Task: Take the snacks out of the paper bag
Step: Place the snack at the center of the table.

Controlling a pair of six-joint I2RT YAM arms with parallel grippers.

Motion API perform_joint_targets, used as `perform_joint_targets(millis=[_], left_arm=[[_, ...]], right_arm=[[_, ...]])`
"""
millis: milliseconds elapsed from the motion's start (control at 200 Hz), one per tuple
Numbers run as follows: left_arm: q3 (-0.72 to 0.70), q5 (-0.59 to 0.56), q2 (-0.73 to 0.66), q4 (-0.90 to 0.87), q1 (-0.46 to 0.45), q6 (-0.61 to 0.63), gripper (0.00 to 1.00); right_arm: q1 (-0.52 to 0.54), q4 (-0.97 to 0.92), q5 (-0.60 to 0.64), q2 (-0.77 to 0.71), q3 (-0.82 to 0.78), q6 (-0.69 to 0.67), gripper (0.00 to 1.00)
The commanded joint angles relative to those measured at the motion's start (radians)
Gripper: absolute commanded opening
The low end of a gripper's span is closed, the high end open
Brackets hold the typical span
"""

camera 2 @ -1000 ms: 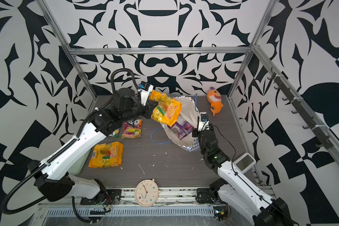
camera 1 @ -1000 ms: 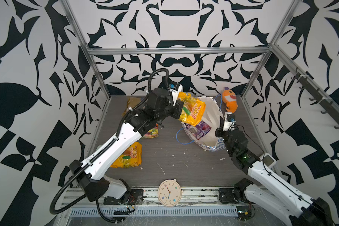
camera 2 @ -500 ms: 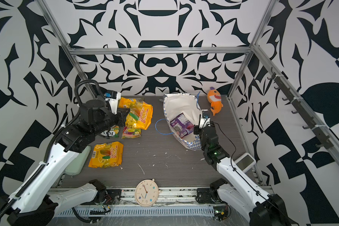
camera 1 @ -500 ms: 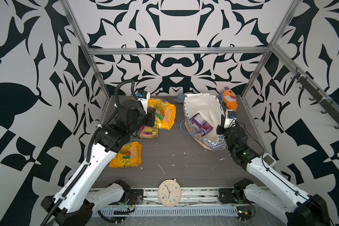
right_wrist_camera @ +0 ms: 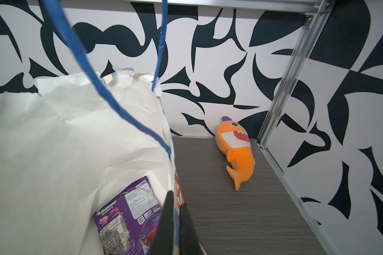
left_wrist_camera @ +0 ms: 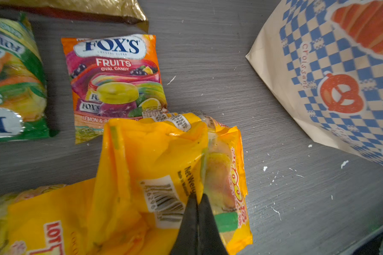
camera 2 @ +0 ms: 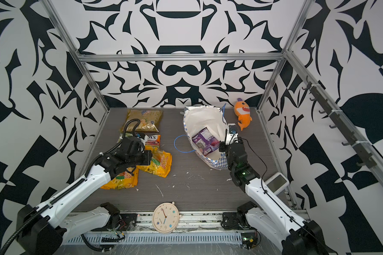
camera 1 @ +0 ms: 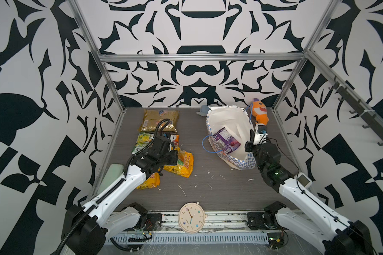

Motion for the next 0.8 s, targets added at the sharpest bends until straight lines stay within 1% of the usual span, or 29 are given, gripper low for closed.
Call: perform_joint_targets(millis=[0, 80, 200, 470, 520, 620, 675, 700, 795], left_arm=[[-0.032, -0.002, -0.005, 0.185, 0.003, -0.085, 0.0], [-0.056, -0.028, 0.003, 0.198, 0.003, -0.106, 0.0], [-0.063, -0.065, 0.028, 0.177, 0.004, -0.087, 0.0], [-0.061, -0.058, 0.096, 0.143, 0.003, -0.08, 0.0], [-0.059, -0.063, 0.102, 0.13, 0.003, -0.077, 0.08], [-0.049, -0.093, 0.105, 0.103, 0.004, -0.065, 0.1], [-0.037, -0.116, 0.104, 0.084, 0.003, -0.054, 0.16], [-0.028, -0.125, 0.104, 0.073, 0.004, -0.049, 0.21], [0.006, -0.154, 0.094, 0.033, 0.003, -0.028, 0.25]], right_arm=[[-0.006, -0.001, 0.0, -0.012, 0.008, 0.006, 0.0], [-0.006, 0.0, -0.002, -0.013, 0.009, 0.008, 0.0], [-0.006, 0.006, -0.002, -0.015, 0.008, 0.009, 0.0], [-0.007, 0.016, -0.005, -0.004, 0.011, 0.008, 0.0], [-0.006, 0.017, -0.005, -0.003, 0.009, 0.009, 0.0], [-0.006, 0.02, -0.003, 0.001, 0.008, 0.007, 0.0], [-0.007, 0.023, -0.003, 0.002, 0.006, 0.008, 0.0], [-0.006, 0.025, -0.006, 0.0, 0.004, 0.008, 0.0], [-0.007, 0.03, -0.005, -0.007, -0.001, 0.008, 0.0]])
